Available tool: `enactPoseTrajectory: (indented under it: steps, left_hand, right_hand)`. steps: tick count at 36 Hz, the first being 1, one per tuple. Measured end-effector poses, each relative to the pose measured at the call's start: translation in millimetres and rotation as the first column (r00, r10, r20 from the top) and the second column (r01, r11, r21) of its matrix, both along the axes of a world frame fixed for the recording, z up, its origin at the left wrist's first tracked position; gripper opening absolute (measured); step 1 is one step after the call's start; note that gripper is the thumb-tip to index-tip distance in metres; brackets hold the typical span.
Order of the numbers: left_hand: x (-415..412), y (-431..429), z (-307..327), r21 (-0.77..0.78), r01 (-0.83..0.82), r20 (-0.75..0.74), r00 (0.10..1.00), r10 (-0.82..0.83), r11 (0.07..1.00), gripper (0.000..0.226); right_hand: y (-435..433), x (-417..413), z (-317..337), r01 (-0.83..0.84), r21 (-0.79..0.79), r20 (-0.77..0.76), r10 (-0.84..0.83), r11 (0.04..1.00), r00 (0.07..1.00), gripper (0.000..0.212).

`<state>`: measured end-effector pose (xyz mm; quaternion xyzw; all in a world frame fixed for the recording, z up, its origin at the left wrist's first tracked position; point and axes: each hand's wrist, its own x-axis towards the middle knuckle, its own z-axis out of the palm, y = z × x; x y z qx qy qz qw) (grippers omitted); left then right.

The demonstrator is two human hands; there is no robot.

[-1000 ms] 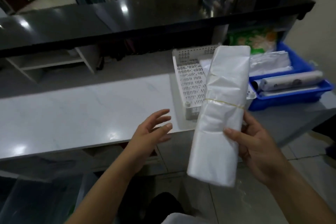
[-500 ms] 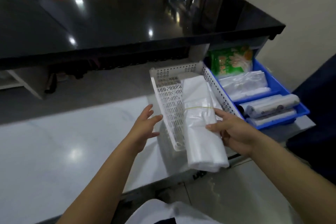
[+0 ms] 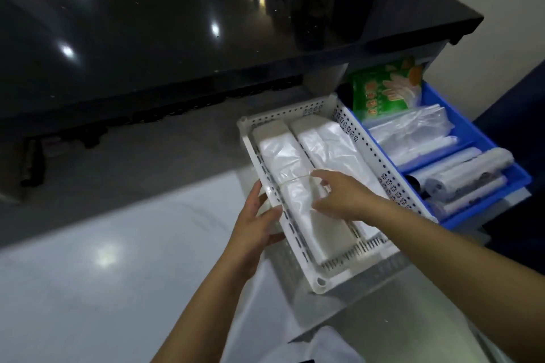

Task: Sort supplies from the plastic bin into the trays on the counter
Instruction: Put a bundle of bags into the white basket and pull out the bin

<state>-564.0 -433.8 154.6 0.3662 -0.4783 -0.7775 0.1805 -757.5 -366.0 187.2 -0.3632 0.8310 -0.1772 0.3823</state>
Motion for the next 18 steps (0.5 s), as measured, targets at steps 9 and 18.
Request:
enactPoseTrajectory:
  steps: [9, 18]
  left_hand:
    - [-0.8, -3.5, -2.4, 0.042, -0.049, -0.025, 0.998, 0.05, 0.998, 0.061]
    - [0.7, -2.7, -3.9, 0.054, -0.059, -0.032, 0.998, 0.06, 0.997, 0.059]
  right_hand:
    - [-16.9, 9.7, -23.0, 0.164, -0.138, 0.031, -0.161, 0.977, 0.986, 0.067]
    - [-2.7, 22.2, -30.5, 0.1, -0.158, 0.01, -0.1, 0.982, 0.995, 0.062]
